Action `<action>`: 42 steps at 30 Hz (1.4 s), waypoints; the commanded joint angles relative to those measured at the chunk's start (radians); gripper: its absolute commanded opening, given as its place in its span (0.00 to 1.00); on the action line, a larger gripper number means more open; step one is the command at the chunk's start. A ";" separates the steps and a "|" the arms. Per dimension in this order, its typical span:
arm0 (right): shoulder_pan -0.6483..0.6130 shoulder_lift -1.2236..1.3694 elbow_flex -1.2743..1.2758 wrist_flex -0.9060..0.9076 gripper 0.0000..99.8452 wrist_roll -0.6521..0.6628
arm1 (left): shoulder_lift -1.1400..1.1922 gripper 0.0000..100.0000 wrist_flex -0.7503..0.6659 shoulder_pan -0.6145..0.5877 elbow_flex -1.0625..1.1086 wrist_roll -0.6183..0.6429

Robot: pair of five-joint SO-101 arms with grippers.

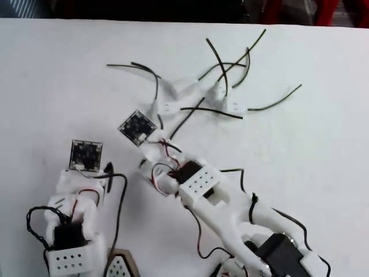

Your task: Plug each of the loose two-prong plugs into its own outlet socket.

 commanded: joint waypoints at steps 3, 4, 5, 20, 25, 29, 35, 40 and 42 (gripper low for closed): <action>-0.007 -0.010 -0.044 0.008 0.02 0.009 | -0.007 0.22 0.002 0.010 -0.005 0.006; -0.007 -0.012 -0.040 0.008 0.02 0.011 | -0.007 0.22 0.002 0.010 -0.005 0.006; -0.007 -0.012 -0.038 0.008 0.02 0.011 | -0.007 0.22 0.002 0.010 -0.005 0.006; -0.010 -0.008 0.028 0.005 0.02 0.109 | -0.007 0.22 0.002 0.008 -0.005 0.006; -0.010 0.016 0.021 0.007 0.02 0.110 | -0.007 0.22 0.002 0.008 -0.005 0.006; -0.008 0.021 -0.023 0.051 0.02 0.160 | -0.007 0.22 0.002 0.008 -0.005 0.006; -0.007 0.031 -0.074 0.147 0.02 0.176 | -0.007 0.22 0.002 0.007 -0.005 0.006; -0.005 0.031 -0.074 0.148 0.02 0.180 | -0.007 0.22 0.002 0.007 -0.005 0.006; -0.005 0.031 -0.078 0.145 0.02 0.175 | -0.007 0.22 0.002 0.007 -0.005 0.006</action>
